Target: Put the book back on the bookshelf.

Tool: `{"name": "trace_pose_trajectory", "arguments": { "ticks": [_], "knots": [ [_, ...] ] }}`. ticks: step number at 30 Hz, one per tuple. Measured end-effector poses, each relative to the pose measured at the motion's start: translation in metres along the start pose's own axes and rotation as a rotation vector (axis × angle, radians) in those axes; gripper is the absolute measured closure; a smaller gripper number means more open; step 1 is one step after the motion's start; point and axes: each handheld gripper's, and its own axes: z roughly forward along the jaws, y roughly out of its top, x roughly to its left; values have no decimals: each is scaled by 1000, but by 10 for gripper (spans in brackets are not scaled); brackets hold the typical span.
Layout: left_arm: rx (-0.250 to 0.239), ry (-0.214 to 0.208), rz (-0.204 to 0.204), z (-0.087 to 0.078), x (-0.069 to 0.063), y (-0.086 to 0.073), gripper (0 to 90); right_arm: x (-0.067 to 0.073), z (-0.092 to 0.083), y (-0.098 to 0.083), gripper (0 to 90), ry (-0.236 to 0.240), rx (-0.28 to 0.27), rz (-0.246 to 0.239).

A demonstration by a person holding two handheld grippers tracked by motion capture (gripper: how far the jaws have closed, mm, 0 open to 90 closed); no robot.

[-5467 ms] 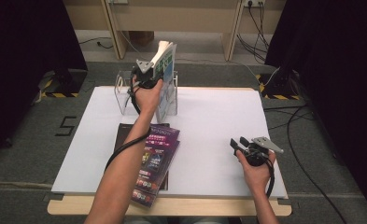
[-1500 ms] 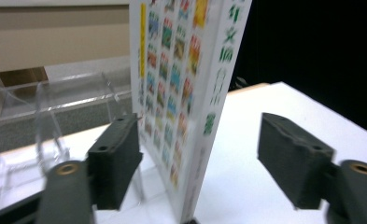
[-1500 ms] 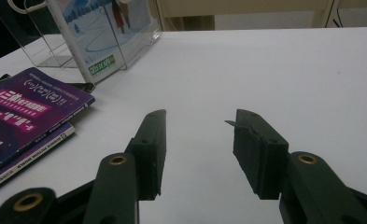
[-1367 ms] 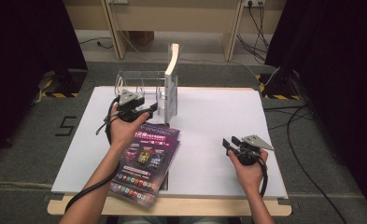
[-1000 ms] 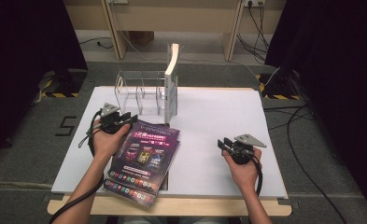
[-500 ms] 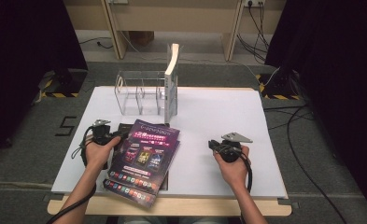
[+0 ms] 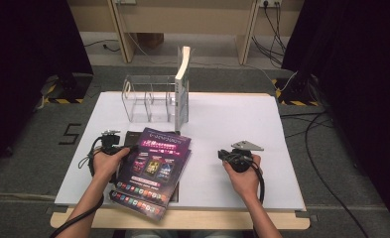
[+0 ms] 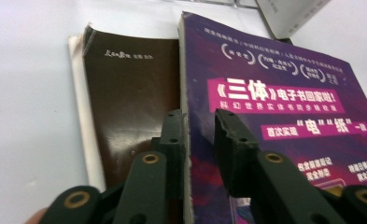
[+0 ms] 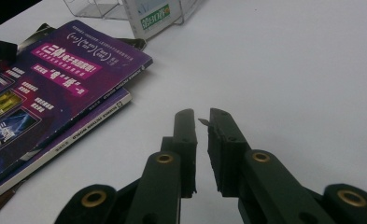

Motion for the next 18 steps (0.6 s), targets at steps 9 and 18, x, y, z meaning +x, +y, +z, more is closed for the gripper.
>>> {"name": "trace_pose_trajectory", "arguments": {
  "ticks": [9,18],
  "knots": [
    [12,-5,-28,-4,-4,-4,754,5,4,-1,815,10,9,-3],
    [19,2,3,-7,-10,-8,764,11,11,-1,821,25,31,-10]
  ]
}}
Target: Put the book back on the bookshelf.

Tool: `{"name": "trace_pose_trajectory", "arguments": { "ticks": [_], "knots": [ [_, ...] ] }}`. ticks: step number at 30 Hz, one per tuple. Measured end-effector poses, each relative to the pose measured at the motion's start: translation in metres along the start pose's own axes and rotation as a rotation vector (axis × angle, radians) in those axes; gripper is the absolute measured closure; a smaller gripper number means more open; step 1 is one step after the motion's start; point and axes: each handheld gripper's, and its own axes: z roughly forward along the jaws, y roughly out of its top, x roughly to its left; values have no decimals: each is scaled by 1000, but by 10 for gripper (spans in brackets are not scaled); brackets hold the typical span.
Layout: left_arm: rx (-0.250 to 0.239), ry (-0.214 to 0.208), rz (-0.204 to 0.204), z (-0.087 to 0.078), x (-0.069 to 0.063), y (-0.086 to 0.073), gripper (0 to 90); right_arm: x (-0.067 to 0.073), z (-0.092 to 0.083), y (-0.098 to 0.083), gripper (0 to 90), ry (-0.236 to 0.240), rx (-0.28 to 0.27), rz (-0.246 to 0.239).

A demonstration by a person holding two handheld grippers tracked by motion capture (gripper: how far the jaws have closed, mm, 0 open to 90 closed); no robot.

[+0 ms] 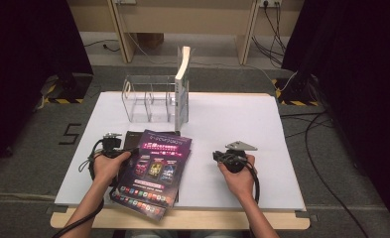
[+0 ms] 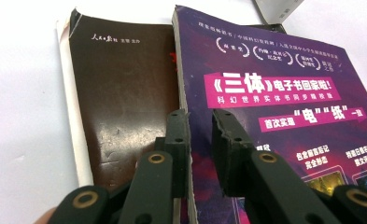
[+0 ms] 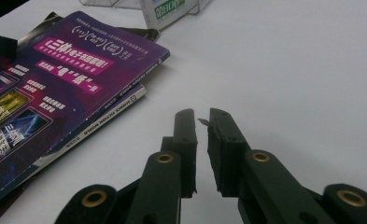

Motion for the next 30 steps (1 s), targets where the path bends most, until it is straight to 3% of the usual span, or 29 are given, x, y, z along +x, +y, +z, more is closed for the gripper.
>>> {"name": "trace_pose_trajectory", "arguments": {
  "ticks": [7,12,17,21,27,30],
  "knots": [
    [-18,18,60,-2,-6,-3,772,4,10,2,811,18,16,7],
    [-27,-1,29,-2,-4,-3,777,6,14,5,792,26,29,4],
    [-22,7,45,-3,-5,-2,784,8,15,6,785,31,35,5],
    [3,-19,22,-5,-4,0,795,9,15,8,785,32,35,2],
    [41,-60,19,-4,-9,-4,801,9,14,9,785,31,34,-5],
    [47,-52,33,-3,-11,-4,802,9,15,9,783,32,37,-4]
  ]
}}
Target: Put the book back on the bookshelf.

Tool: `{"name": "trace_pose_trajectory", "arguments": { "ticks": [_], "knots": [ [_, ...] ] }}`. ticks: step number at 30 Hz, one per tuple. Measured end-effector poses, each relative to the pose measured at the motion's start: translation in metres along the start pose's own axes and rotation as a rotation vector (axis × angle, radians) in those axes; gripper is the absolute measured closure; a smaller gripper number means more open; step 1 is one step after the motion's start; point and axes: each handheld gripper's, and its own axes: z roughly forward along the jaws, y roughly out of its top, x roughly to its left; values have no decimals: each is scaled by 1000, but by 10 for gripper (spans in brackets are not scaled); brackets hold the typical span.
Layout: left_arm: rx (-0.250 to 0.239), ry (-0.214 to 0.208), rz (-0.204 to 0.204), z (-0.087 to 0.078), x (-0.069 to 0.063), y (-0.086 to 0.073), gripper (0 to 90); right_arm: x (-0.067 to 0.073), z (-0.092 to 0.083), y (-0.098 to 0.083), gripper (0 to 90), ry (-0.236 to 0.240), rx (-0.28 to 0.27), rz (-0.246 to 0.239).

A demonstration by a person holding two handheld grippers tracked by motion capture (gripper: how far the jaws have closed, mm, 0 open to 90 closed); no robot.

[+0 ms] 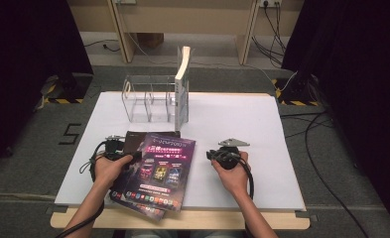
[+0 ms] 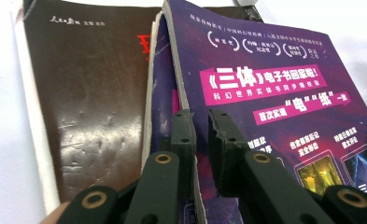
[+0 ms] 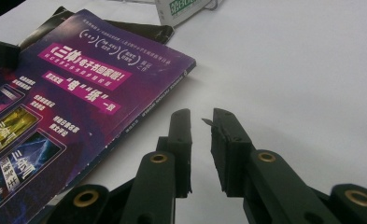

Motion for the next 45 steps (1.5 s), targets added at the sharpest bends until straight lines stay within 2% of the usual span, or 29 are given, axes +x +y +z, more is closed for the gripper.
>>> {"name": "trace_pose_trajectory", "arguments": {
  "ticks": [2,6,10,14,20,22,29,35,36,40,45],
  "knots": [
    [5,3,9,0,-2,0,802,0,1,1,777,2,0,3],
    [34,-34,25,2,-9,-2,801,0,5,4,740,11,6,14],
    [34,-38,37,3,-15,-4,800,3,13,10,678,33,31,36],
    [58,-71,45,6,-23,-5,799,4,23,15,625,46,55,45],
    [53,-68,54,6,-24,-7,795,3,34,19,540,52,94,92],
    [50,-68,54,6,-24,-7,795,2,37,19,522,53,105,90],
    [57,-79,56,4,-26,-10,795,-1,42,18,505,51,126,125],
    [61,-65,64,5,-28,-10,792,-5,48,19,483,49,136,138],
    [61,-67,64,5,-28,-10,792,-5,50,19,476,54,134,153],
    [57,-74,52,5,-26,-11,791,-7,54,22,471,60,132,160],
    [58,-68,57,5,-27,-11,791,-9,55,21,478,76,122,180]
  ]
}}
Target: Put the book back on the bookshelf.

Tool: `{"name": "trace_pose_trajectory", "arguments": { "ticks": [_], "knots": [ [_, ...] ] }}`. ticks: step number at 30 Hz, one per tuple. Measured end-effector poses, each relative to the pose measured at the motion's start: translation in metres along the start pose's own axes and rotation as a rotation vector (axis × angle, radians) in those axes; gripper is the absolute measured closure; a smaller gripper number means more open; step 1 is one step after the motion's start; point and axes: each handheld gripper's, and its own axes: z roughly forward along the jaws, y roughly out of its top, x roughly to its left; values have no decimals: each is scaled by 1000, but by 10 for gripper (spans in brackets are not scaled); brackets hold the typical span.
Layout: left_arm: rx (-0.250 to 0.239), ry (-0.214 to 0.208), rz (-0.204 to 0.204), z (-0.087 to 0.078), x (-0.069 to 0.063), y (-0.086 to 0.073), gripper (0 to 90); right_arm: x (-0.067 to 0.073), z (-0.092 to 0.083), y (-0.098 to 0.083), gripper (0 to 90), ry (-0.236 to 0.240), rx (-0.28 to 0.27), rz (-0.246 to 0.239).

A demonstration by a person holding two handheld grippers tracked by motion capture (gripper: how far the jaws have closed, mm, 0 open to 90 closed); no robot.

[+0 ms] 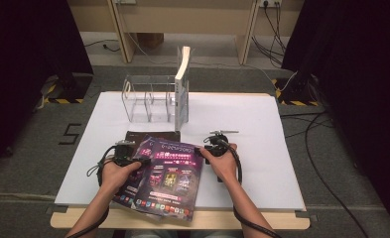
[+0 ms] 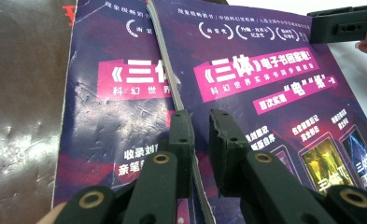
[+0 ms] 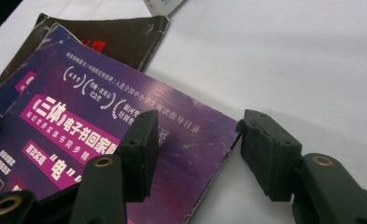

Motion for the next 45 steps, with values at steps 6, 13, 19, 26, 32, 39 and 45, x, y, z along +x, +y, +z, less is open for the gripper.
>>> {"name": "trace_pose_trajectory", "arguments": {
  "ticks": [6,13,19,26,32,39,45],
  "knots": [
    [4,11,5,0,-2,1,791,-3,-1,-1,526,15,-9,52],
    [6,18,1,0,-2,1,790,-6,-7,0,555,52,-33,118],
    [8,34,6,1,-5,1,792,-7,-6,-2,559,50,-16,112],
    [6,28,0,0,-4,1,792,-7,-5,-4,559,49,-10,117],
    [6,35,5,1,-5,1,792,-6,-8,-5,590,49,-28,138],
    [9,40,7,1,-5,1,793,-5,-13,-5,614,55,-27,163],
    [9,41,5,1,-6,1,795,-7,-17,-6,619,87,-39,199]
  ]
}}
